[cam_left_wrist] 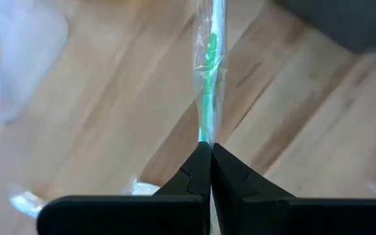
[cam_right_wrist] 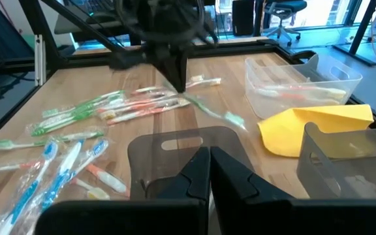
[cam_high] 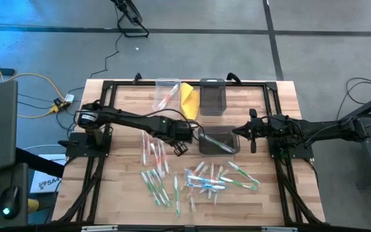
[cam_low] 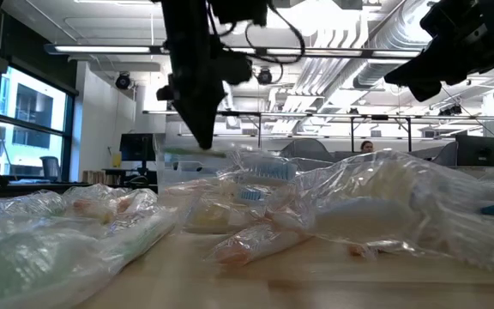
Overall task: Pick & Place Toothbrushes
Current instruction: Put the green toothbrush into the bottom black transparent bin
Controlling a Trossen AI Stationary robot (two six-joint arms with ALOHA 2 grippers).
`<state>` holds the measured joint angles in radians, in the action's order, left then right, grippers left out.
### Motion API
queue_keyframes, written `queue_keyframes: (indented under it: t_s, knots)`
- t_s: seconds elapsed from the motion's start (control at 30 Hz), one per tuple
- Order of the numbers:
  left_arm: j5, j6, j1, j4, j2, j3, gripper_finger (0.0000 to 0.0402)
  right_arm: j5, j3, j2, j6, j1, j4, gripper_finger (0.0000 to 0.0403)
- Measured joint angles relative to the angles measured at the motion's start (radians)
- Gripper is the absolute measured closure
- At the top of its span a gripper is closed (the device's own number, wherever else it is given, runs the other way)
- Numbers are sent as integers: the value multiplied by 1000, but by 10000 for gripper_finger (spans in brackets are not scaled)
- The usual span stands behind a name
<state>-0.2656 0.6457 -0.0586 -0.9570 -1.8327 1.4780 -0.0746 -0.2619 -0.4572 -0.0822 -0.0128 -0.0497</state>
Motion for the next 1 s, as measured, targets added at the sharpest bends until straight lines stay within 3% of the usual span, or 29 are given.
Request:
queue_keyframes:
  t_s: [0.13, 0.27, 0.67, 0.9, 1.0]
  knots:
    - [-10, -111, 9, -16, 59, 0, 400, -1, 0, 0, 0, 0, 0, 399]
    - [-85, -216, 32, -28, 109, 0, 401, -1, 0, 0, -3, 0, 0, 399]
    - [-92, -389, 181, -75, 157, -16, 401, 17, 0, 0, -55, 0, 2, 399]
    - [112, -371, 209, 4, 200, -152, 401, 31, 0, 0, -81, 0, 5, 399]
    - [164, -400, 193, 208, 214, -196, 401, 28, 0, 0, -80, 0, 29, 399]
